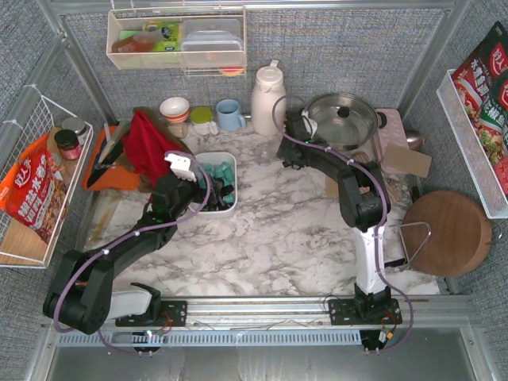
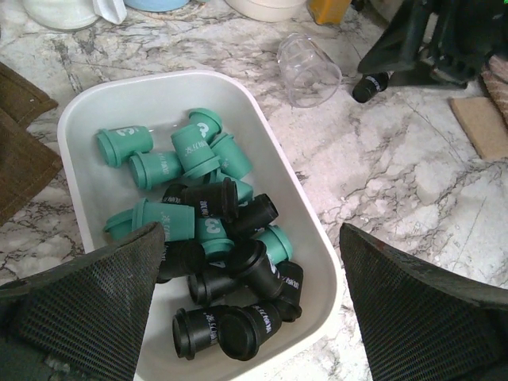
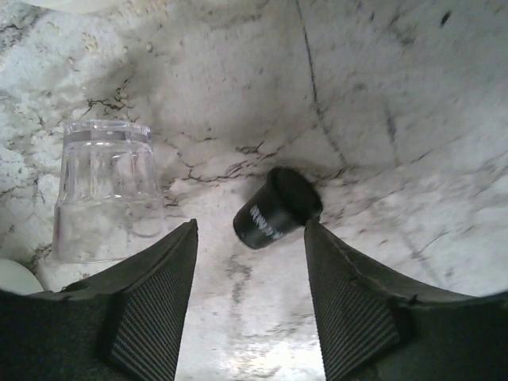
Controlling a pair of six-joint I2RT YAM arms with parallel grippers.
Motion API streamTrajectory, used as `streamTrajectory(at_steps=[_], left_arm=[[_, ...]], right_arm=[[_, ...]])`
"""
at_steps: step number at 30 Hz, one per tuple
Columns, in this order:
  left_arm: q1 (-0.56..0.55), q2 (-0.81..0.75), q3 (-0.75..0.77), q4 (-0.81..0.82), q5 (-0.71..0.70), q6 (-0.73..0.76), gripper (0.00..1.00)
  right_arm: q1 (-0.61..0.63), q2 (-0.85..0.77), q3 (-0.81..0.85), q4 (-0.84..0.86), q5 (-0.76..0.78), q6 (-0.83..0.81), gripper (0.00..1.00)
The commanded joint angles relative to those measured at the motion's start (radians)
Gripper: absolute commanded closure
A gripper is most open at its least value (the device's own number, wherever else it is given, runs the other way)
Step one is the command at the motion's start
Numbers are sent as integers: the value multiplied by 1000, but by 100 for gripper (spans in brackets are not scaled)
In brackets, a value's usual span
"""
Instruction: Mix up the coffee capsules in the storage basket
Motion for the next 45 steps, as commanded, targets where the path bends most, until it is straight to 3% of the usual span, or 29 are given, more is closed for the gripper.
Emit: streamTrajectory(at_steps=[1, 5, 12, 16, 22, 26, 32, 39, 45], left_arm=[[1, -11, -1, 26, 13, -3, 1], [1, -24, -10, 23, 6, 5, 1], [1, -33, -19, 26, -14, 6, 1], [2, -33, -20, 30, -16, 6, 1], [2, -33, -13, 31, -8, 0, 1], [1, -31, -12, 34, -3, -4, 1], [0, -20, -10, 70, 45, 14, 1], [-13, 65, -39, 356, 313, 152, 1], [-81, 238, -76, 703, 533, 431, 1]], right_arm=[[42, 27, 17, -3, 157, 222, 39], [65, 70, 64, -87, 272, 351, 38], [66, 170, 201, -173, 395, 288, 41], [56, 197, 252, -235, 380, 236, 45], [50, 141, 163, -178, 337, 134, 67], [36, 121, 133, -170, 296, 78, 69], [35, 26, 46, -93, 185, -62, 81], [117, -262, -170, 24, -49, -196, 83], [178, -529, -458, 260, -269, -151, 83]])
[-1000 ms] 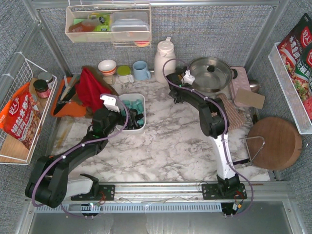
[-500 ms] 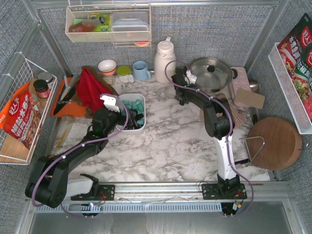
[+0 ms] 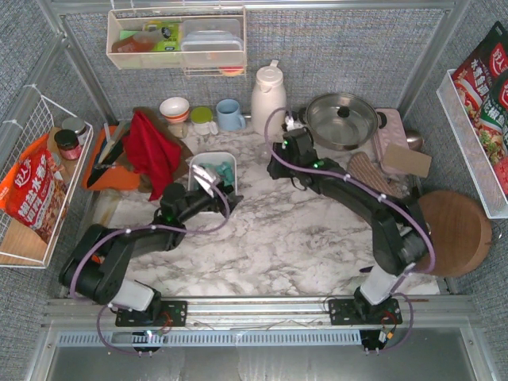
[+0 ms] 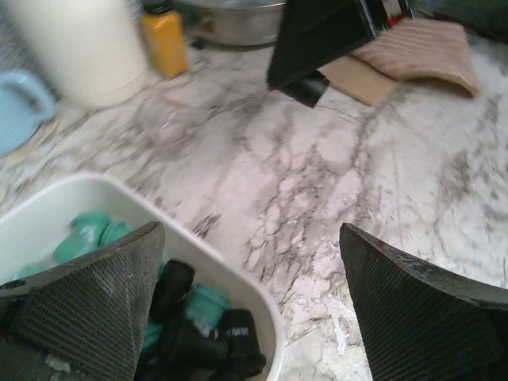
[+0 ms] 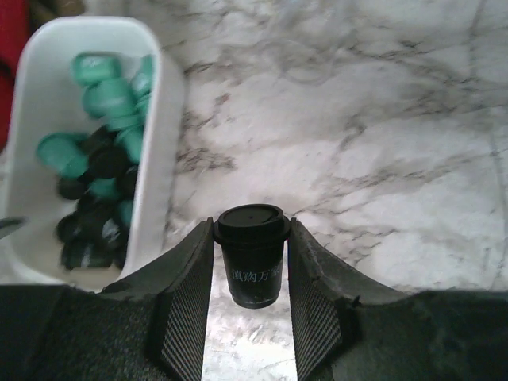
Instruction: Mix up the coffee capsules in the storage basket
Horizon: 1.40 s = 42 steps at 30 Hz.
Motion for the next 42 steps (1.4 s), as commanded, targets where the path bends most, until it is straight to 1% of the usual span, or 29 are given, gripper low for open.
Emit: streamTrajectory(at_steps=[1, 5, 6, 9, 12, 20, 22, 25, 26, 29, 31, 32, 36, 37, 39, 42], left_arm=[[-41, 115, -25, 379, 222, 240, 1], [-71, 261, -23, 661, 278, 203, 1], [-81, 283, -19, 694, 290, 204, 1], [-124, 310, 1, 693, 259, 240, 1], [-161, 320, 13, 689, 202, 268, 1], [-224, 319, 25, 661, 86, 331, 0], [-238, 318, 23, 661, 71, 353, 5], [-257, 311, 23, 664, 47, 371, 25], [-263, 308, 22, 665, 35, 380, 28], [-280, 301, 17, 666, 11, 398, 30], [-287, 301, 15, 665, 7, 401, 35], [-289, 302, 14, 666, 0, 401, 39], [-292, 299, -1, 669, -69, 390, 58], [-291, 296, -8, 668, -91, 389, 60], [-289, 284, -25, 666, -129, 383, 63], [-268, 250, -47, 633, -178, 358, 64]], right_arm=[[19, -143, -172, 258, -222, 39, 83], [35, -246, -312, 421, -330, 95, 83], [39, -266, -342, 450, -341, 103, 83], [47, -309, -424, 528, -382, 129, 83], [51, -338, -469, 579, -416, 147, 83], [51, -397, -540, 645, -452, 205, 83], [53, -401, -545, 635, -459, 215, 83], [53, -407, -561, 637, -461, 222, 82], [54, -409, -565, 634, -461, 222, 82], [54, -416, -570, 618, -461, 222, 82], [56, -422, -574, 616, -462, 223, 80], [56, -422, -574, 611, -462, 224, 78], [56, -443, -560, 560, -442, 197, 59], [56, -450, -553, 534, -431, 188, 54], [54, -464, -531, 477, -411, 157, 47], [46, -490, -499, 379, -343, 107, 38]])
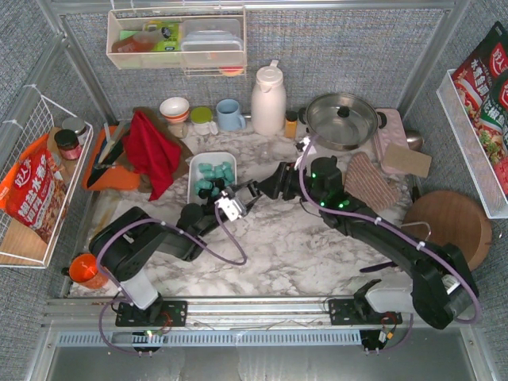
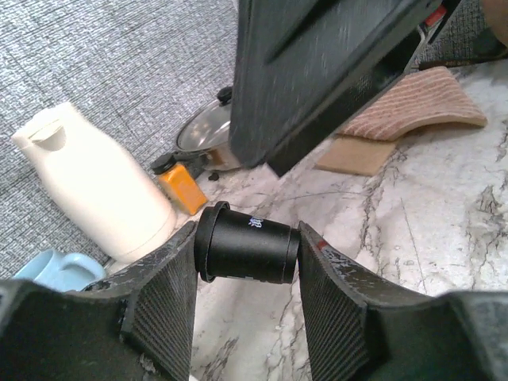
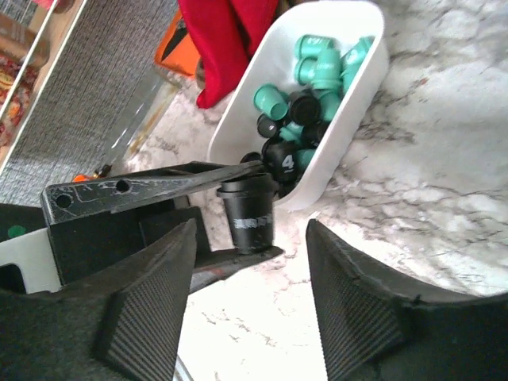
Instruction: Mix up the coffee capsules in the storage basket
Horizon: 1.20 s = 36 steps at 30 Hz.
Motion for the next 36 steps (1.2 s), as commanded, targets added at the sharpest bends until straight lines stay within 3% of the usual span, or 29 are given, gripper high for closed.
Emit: streamTrajectory(at_steps=[1, 3, 7, 11, 14, 19, 25, 33, 36], left_arm=[[32, -53, -25, -20, -111, -34, 64], [69, -94, -21, -129, -154, -78, 65], [168, -163, 69, -489, -337, -183, 62], [255, -110, 175, -684, -400, -254, 59], [306, -21, 270, -768, -370, -294, 56], [331, 116, 434, -908, -388, -315, 44], [336, 120, 449, -904, -428, -340, 3], [336, -80, 307, -826, -476, -389, 1], [335, -209, 201, -795, -542, -386, 1]], right_arm=[[-14, -41, 43, -138, 116, -90, 36], [-23, -70, 55, -204, 235, -130, 34], [-23, -105, 47, -302, 669, -329, 24], [-38, -71, -115, -79, 1038, -531, 15], [-92, 17, -250, 175, 1128, -628, 8], [-156, 143, -260, 214, 1151, -628, 3], [-223, 122, -337, 278, 958, -604, 1], [-377, 39, -443, 379, 680, -580, 1], [-424, 90, -532, 626, 542, -613, 1]])
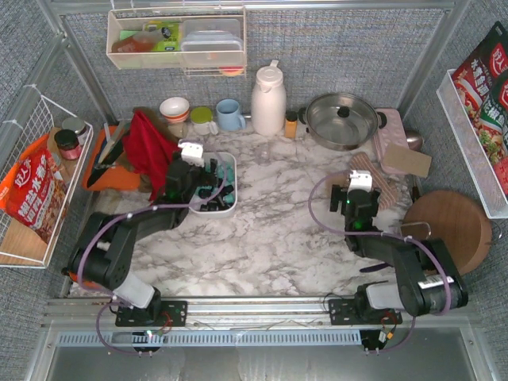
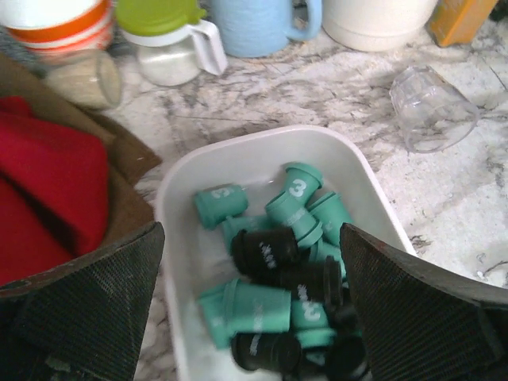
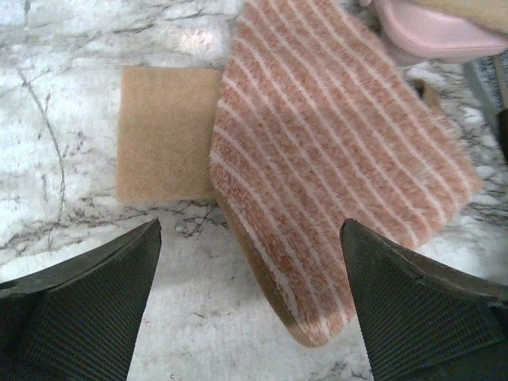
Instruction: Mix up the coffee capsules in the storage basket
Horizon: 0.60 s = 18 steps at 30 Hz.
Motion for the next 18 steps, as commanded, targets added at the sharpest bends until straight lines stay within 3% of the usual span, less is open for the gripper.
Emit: streamTrajectory(at_steps=[1, 3, 6, 9, 14, 18], left_arm=[[0, -160, -128, 86, -112, -9, 1], [0, -248, -206, 101, -193, 7, 1], [0, -389, -315, 112, -303, 31, 1], [0, -540, -391, 64, -375, 39, 1], [1, -737, -518, 72, -472, 78, 1], [1, -717, -612, 183, -580, 107, 1]], right_arm=[[-56, 115, -111, 412, -234, -14, 1], [-67, 257, -136, 609, -226, -6, 1], [-93, 152, -71, 335, -338, -12, 1], [-106, 197, -34, 324, -489, -56, 1], [-109, 184, -21, 277, -474, -54, 1], [-115, 190, 79, 101, -341, 15, 1]])
